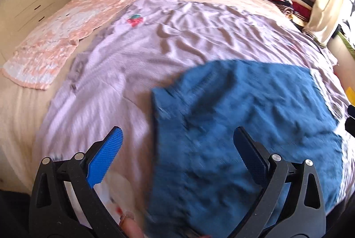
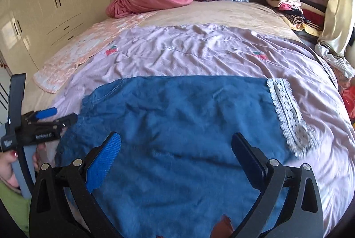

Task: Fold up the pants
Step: 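Move the left gripper to the elastic waistband and close on it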

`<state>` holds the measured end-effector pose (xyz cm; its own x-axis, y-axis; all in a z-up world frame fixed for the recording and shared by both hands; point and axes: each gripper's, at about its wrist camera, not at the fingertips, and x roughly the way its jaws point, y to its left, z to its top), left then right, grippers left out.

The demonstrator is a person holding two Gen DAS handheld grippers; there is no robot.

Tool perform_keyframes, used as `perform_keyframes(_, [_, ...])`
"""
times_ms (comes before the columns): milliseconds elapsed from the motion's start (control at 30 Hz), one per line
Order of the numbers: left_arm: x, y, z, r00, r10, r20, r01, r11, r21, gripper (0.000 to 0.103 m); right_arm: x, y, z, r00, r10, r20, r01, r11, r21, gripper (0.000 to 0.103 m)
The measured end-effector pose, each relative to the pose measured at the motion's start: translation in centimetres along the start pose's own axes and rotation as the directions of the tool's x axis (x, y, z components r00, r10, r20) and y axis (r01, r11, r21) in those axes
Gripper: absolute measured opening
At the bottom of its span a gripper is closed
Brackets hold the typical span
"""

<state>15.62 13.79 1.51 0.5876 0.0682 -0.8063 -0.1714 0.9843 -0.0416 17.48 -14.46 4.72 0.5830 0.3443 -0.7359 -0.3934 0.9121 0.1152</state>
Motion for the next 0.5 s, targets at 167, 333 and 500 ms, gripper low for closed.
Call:
perform_keyframes(167, [2.4,1.6,2.1,0.999,-0.029,-0.017,0.029,0.999,0.014,0.094,3.4,-0.6,2.4,0.999,0.007,-0.035,-0.009,0.999,-0.041,0.099])
perform_keyframes(333, [4.8,1.4,3.6,0.998,-0.054,-0.031,0.056,0.995,0.082,0.090,6.2,-0.9,4.3,0.998,0.005,-0.055,-0.010,0.995,-0.096,0.099])
perform_keyframes(500, [6.5,0.2,4.9,0.995,-0.090,-0.040,0.096,0.979,0.178,0.058,9.5,-1.1,6.6,0.994,0.044,-0.103,-0.056,0.992,-0.113,0.099])
